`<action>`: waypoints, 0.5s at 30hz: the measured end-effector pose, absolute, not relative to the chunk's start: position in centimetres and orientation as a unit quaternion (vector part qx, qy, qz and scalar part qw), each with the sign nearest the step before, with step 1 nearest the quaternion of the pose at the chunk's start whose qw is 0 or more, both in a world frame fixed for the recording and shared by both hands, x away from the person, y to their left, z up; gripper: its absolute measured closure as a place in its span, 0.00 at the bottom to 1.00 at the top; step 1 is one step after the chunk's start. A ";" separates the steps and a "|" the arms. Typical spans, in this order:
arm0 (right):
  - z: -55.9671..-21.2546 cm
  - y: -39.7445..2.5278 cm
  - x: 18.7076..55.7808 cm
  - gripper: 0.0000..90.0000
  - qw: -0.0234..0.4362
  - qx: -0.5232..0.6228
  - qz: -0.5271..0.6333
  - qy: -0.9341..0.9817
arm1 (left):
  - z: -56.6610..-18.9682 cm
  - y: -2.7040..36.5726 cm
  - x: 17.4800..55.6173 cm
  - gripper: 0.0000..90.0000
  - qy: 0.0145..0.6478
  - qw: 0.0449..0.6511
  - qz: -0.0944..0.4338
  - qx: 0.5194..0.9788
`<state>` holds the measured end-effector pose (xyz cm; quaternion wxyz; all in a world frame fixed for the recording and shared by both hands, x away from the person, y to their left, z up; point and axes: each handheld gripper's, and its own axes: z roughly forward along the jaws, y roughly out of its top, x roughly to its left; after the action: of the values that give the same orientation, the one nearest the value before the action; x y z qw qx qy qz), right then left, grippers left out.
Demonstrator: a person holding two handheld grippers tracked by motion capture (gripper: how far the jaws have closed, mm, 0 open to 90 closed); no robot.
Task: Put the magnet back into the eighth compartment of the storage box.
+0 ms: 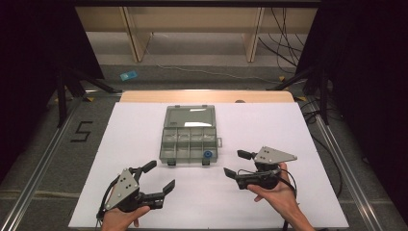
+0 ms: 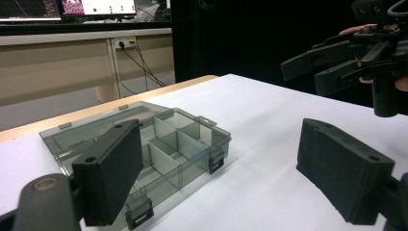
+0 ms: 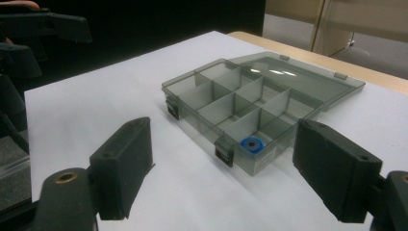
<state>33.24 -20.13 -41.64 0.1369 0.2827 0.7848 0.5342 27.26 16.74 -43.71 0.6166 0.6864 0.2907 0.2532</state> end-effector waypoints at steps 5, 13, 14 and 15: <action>-41.6 -20.3 32.9 0.23 0.149 0.282 0.542 0.778 | -43.7 16.7 27.3 0.18 0.291 0.616 0.253 0.687; -41.8 -20.7 32.4 0.20 0.142 0.288 0.544 0.775 | -43.7 16.7 27.3 0.18 0.291 0.616 0.253 0.687; -41.9 -20.7 32.3 0.20 0.134 0.290 0.546 0.775 | -43.7 16.7 27.3 0.18 0.290 0.616 0.253 0.687; -41.9 -20.7 32.3 0.19 0.137 0.290 0.551 0.770 | -43.7 16.7 27.2 0.18 0.290 0.616 0.253 0.687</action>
<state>32.29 -20.66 -41.94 0.1369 0.2898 0.7705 0.5511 27.25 16.72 -43.72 0.6162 0.6868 0.2905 0.2534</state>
